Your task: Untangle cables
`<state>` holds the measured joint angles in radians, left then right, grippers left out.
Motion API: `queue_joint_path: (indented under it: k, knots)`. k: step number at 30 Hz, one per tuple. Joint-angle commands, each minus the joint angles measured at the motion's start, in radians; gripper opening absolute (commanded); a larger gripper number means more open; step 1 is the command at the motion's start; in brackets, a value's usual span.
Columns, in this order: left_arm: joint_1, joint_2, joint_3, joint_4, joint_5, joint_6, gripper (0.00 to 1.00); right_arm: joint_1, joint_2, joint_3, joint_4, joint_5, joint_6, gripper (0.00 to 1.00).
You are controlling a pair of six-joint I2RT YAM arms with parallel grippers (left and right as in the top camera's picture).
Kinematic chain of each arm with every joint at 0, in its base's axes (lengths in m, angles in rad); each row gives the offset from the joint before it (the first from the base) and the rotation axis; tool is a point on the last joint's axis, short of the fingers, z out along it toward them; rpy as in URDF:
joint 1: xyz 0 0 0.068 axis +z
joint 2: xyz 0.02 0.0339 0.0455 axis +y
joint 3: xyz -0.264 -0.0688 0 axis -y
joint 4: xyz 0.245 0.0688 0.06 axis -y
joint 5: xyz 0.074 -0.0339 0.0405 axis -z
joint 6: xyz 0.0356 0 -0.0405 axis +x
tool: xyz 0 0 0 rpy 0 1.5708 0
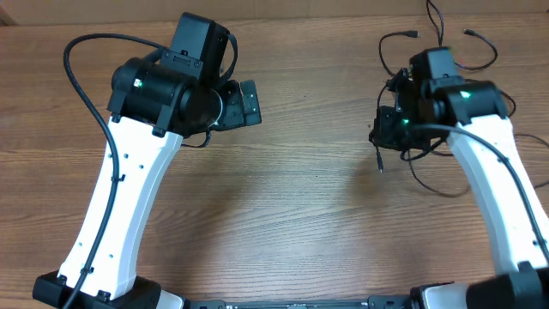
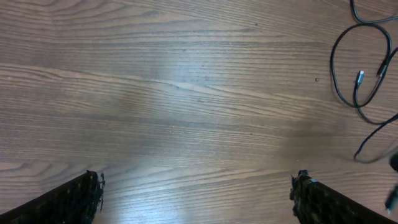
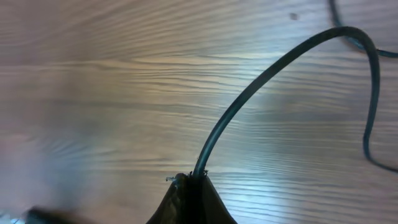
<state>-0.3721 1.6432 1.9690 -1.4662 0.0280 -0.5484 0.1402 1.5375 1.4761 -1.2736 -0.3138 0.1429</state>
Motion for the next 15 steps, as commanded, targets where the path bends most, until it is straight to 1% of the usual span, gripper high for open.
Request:
queue_joint_path:
  k: [1,4,7,8,15]
  knots:
    - [0.003,0.013,0.003,0.009,-0.013,-0.009,1.00,0.006,-0.017,0.025,-0.012,-0.157,-0.047,0.04]
    - [0.003,0.013,0.003,0.008,-0.013,-0.009,0.99,0.006,-0.018,0.023,-0.042,-0.159,-0.031,0.04]
    - [0.003,0.013,0.003,0.008,-0.013,-0.009,1.00,0.006,-0.026,0.024,-0.050,-0.159,0.080,0.04]
    - [0.003,0.013,0.003,0.008,-0.013,-0.009,0.99,0.006,-0.033,0.024,-0.058,-0.159,0.097,0.04]
    - [0.003,0.013,0.003,0.014,-0.013,-0.009,1.00,0.006,-0.147,0.024,-0.122,-0.159,0.130,0.04]
